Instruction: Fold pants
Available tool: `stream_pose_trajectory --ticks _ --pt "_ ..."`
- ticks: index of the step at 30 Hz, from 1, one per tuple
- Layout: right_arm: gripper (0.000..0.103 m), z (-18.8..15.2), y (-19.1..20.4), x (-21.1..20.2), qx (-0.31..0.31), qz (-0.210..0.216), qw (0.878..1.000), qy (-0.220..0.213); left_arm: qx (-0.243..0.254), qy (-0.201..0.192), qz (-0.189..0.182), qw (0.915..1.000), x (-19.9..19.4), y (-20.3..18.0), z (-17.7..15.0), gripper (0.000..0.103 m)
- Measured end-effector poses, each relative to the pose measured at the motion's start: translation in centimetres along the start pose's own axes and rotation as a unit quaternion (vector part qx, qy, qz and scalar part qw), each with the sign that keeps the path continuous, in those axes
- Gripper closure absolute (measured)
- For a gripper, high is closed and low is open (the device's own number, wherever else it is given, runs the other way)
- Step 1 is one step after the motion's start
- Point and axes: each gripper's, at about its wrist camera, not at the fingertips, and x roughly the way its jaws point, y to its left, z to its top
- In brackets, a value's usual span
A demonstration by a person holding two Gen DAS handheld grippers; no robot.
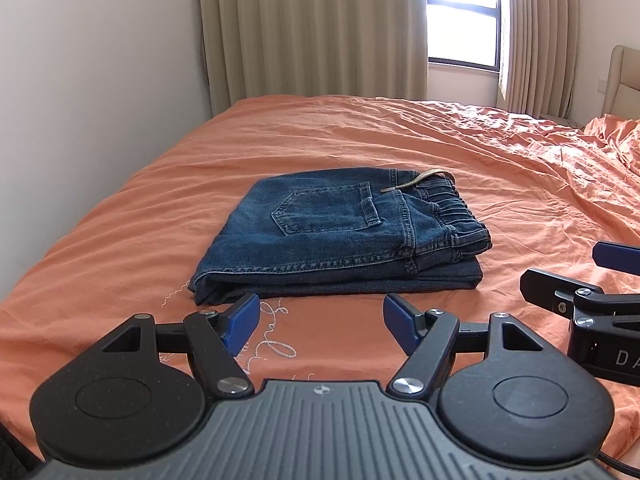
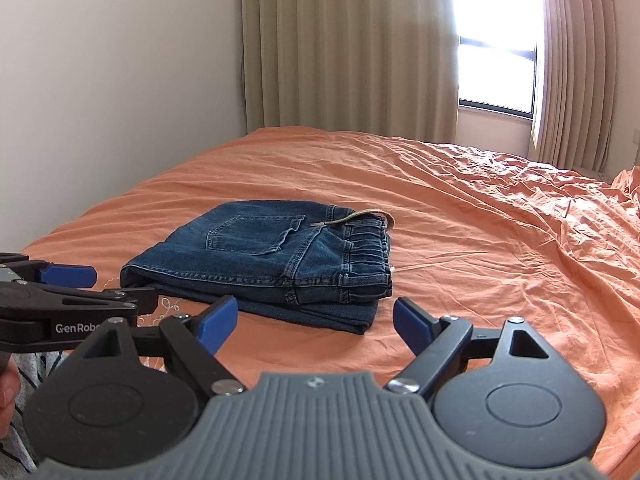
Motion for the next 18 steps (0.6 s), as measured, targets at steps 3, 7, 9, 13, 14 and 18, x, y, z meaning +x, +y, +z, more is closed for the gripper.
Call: stream_pose_trajectory --ticks 3,7,9,13,14,18 --pt "0.022 -0.01 -0.16 -0.09 0.003 0.001 1.0 -0.001 0.002 -0.002 -0.002 1.0 -0.22 -0.17 0.14 0.02" --pt "0.022 0.03 -0.21 -0.22 0.005 0.001 1.0 -0.005 0.004 -0.004 -0.002 1.0 -0.37 -0.16 0.28 0.02" --pt "0.022 0.0 -0.23 -0.25 0.006 0.002 1.0 -0.006 0.003 -0.004 -0.002 1.0 -0.46 -0.12 0.35 0.02" --pt "0.022 0.02 -0.25 -0.48 0.008 0.003 1.0 -0.009 0.004 -0.006 -0.002 1.0 -0.72 -0.14 0.42 0.02" --pt "0.022 0.01 -0.23 -0.54 0.009 0.003 1.0 -0.009 0.004 -0.007 -0.002 1.0 -0.8 -0.18 0.42 0.02" --pt "0.022 0.02 -0.23 -0.67 0.009 0.004 1.0 -0.01 0.007 -0.007 -0.004 0.9999 -0.95 -0.35 0.46 0.02"
